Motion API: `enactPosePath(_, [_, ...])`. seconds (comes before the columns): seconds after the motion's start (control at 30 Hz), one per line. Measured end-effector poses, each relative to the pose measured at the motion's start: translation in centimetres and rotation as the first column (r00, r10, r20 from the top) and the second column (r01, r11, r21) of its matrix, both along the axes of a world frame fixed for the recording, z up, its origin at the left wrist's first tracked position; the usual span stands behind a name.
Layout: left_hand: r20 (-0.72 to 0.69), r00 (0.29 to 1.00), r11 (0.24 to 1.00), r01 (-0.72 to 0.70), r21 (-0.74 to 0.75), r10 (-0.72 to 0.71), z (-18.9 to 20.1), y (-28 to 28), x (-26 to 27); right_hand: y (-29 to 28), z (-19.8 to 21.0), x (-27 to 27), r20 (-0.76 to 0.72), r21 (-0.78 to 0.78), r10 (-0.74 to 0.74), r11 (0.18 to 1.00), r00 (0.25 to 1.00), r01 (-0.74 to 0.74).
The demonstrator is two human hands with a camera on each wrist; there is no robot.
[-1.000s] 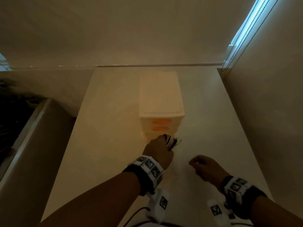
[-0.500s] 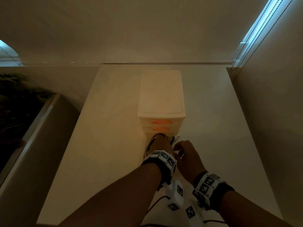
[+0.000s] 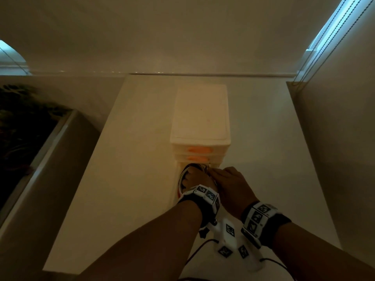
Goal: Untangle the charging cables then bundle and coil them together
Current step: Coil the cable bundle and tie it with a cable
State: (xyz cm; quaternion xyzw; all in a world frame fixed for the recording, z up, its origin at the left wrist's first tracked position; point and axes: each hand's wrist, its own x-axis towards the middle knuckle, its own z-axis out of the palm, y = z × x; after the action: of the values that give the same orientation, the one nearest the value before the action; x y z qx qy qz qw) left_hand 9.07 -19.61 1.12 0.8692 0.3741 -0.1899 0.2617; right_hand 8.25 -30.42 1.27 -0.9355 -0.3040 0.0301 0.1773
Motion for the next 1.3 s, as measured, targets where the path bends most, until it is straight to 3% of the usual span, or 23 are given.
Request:
enactPosePath(0.1, [-0.008,0.998,0.998,-0.063,0.024,0.063,0.3,-0.2,0.4,0.1,1.0,1.1,-0.054,-0.035,0.003,0.999,0.999,-0.005])
enactPosePath(0.3, [-0.168,0.984,0.998,0.061,-0.031,-0.065,0.7,0.5,0.6,0.4,1.7,1.3,-0.103,-0.127,0.001,0.992,0.995,-0.014])
enactPosePath(0.43, [-0.189,0.947,0.965,0.244,-0.094,-0.258,1.3,1.6,-0.1,1.3,2.3,0.4,-0.029,-0.271,-0.009,0.963,1.0,0.001])
enactPosePath(0.53, [-0.081,0.923,0.926,0.37,-0.083,-0.376,1.4,3.0,-0.9,2.0,1.9,-0.4,-0.032,-0.284,-0.028,0.959,0.999,0.018])
enactPosePath(0.63, [0.113,0.883,0.888,0.46,-0.007,-0.456,1.5,4.1,-1.7,2.2,1.7,-1.2,-0.047,-0.182,-0.082,0.981,0.996,0.072])
enactPosePath(0.77, [0.177,0.845,0.86,0.511,0.011,-0.505,2.3,4.7,-2.5,1.6,1.2,-3.8,-0.07,-0.064,-0.022,0.998,0.997,0.018])
enactPosePath(0.93, [0.286,0.76,0.767,0.632,-0.112,-0.584,3.5,6.2,-2.3,2.4,2.1,-3.0,-0.128,-0.14,-0.031,0.99,0.991,0.013])
enactPosePath(1.0, [0.373,0.745,0.762,0.633,-0.134,-0.553,4.2,7.5,-2.8,3.1,2.7,-2.3,-0.123,-0.189,-0.039,0.982,0.992,0.015])
enactPosePath(1.1, [0.482,0.681,0.772,0.635,-0.014,-0.551,4.3,10.4,-4.3,3.5,2.1,-2.3,-0.105,-0.281,-0.059,0.959,0.993,0.028])
enactPosePath(1.2, [0.418,0.566,0.671,0.725,0.157,-0.71,3.3,13.7,-5.5,3.9,2.1,-2.7,-0.187,-0.294,-0.077,0.956,0.979,0.019])
enactPosePath(1.3, [0.25,0.446,0.49,0.858,0.154,-0.859,2.9,15.4,-6.5,4.3,3.5,-2.6,-0.219,-0.322,-0.06,0.947,0.974,-0.014])
